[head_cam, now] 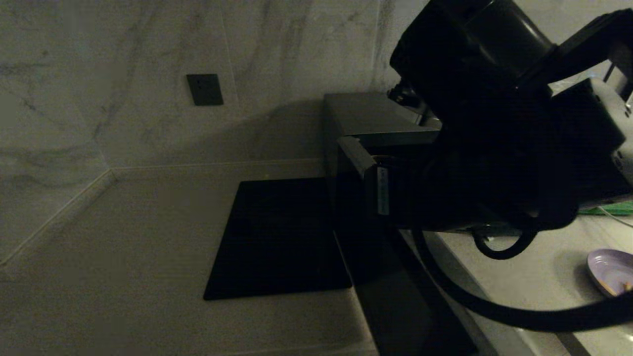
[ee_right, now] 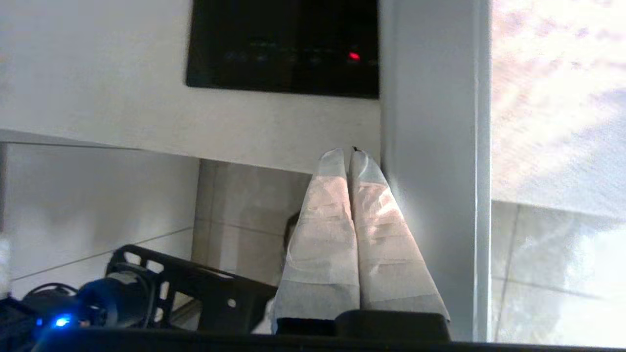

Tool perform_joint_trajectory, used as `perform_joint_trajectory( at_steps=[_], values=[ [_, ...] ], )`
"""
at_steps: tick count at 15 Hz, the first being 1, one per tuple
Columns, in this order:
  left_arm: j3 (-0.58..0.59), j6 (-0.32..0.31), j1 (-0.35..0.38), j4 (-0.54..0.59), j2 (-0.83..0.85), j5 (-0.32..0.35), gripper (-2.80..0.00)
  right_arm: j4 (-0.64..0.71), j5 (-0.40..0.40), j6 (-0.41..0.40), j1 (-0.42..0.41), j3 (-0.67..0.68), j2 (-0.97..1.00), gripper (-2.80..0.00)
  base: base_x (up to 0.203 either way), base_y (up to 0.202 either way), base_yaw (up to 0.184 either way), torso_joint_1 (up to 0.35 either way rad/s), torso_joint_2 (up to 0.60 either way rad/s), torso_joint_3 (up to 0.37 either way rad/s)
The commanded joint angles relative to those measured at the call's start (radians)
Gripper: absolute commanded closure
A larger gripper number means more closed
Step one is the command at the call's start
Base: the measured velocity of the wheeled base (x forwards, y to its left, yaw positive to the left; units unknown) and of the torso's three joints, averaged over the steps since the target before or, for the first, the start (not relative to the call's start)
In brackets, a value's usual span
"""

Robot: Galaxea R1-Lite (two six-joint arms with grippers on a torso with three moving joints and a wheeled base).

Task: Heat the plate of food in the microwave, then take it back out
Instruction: Close the microwave oven

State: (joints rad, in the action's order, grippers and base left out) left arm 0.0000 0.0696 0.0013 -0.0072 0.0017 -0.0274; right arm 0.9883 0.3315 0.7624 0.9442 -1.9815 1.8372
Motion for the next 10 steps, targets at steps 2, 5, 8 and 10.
perform_joint_trajectory(
  at_steps=[2,5,8,10],
  values=[
    [0.0,0.001,0.0,-0.001,0.0,0.0,0.0,0.035,0.004,0.034,-0.033,0.003,-0.032,0.0,0.0,0.0,0.0,0.0,0.0,0.0],
    [0.0,0.001,0.0,-0.001,0.0,-0.002,0.0,0.035,0.019,0.036,-0.071,0.028,-0.061,0.0,0.0,0.0,0.0,0.0,0.0,0.0],
    [0.0,0.001,0.0,-0.001,0.0,0.0,0.0,0.047,0.048,0.04,-0.124,0.058,-0.086,0.0,0.0,0.0,0.0,0.0,0.0,0.0],
    [0.0,0.001,0.0,-0.001,0.0,0.0,0.0,0.045,0.05,0.04,-0.173,0.101,-0.107,0.0,0.0,0.0,0.0,0.0,0.0,0.0]
  ],
)
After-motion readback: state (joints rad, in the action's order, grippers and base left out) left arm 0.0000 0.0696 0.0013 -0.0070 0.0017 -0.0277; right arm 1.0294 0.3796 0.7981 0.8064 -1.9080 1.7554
